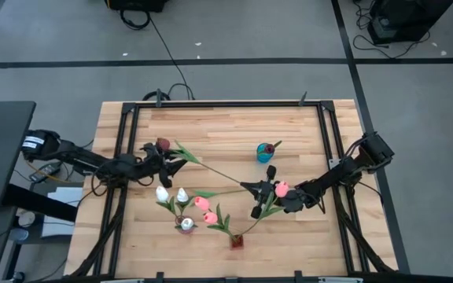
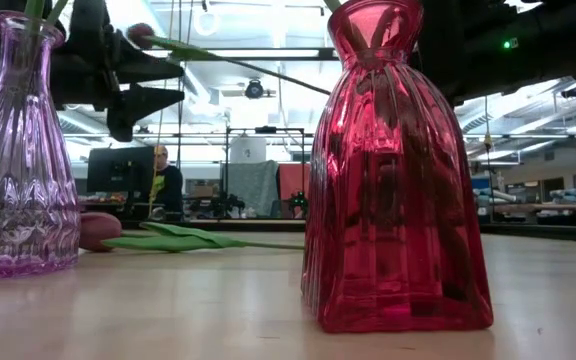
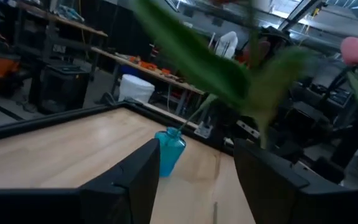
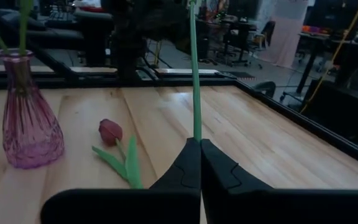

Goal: Sort flowers into vase by color
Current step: Put the top red flower into the blue vase

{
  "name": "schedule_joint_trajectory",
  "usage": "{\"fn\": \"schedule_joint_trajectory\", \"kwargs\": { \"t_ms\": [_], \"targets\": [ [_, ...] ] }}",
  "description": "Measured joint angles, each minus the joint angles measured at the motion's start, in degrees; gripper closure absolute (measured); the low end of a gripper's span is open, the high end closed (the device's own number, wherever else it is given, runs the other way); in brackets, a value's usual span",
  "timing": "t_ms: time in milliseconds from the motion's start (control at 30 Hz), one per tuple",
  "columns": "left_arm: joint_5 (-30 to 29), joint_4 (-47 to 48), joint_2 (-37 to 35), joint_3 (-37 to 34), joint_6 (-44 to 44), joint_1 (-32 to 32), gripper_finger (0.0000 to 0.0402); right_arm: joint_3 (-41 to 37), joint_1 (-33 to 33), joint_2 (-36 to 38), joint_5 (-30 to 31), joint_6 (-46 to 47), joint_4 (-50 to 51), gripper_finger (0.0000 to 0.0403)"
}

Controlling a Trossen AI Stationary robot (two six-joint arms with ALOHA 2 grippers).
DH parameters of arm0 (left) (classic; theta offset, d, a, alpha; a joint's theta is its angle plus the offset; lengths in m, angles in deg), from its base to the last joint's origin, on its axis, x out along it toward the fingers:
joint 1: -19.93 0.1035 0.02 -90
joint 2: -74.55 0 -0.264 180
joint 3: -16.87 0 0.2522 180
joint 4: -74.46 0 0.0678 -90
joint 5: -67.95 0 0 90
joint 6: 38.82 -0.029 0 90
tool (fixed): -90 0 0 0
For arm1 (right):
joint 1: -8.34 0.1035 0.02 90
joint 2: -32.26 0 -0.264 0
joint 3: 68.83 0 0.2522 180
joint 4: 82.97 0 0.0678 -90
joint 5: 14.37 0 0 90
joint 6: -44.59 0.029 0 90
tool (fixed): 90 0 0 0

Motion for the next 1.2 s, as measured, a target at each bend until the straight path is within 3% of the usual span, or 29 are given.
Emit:
{"fn": "schedule_joint_trajectory", "kwargs": {
  "t_ms": [300,467,633,1200],
  "targets": [
    [0.8,-14.0,9.8,0.3,-0.7,1.3,0.019,0.0,0.0,0.0,-1.6,-0.7,0.1,0.0399],
    [1.7,-15.8,13.3,3.6,-3.9,1.3,0.019,0.0,0.0,0.0,-2.9,-0.8,0.2,0.0399],
    [9.3,-15.6,16.6,5.6,-5.1,1.3,0.019,0.0,0.5,0.0,0.1,-0.4,0.4,0.0398],
    [8.9,-20.3,17.2,5.6,-8.1,2.0,0.0183,0.0,0.5,0.0,0.1,-0.3,0.5,0.0398]
  ]
}}
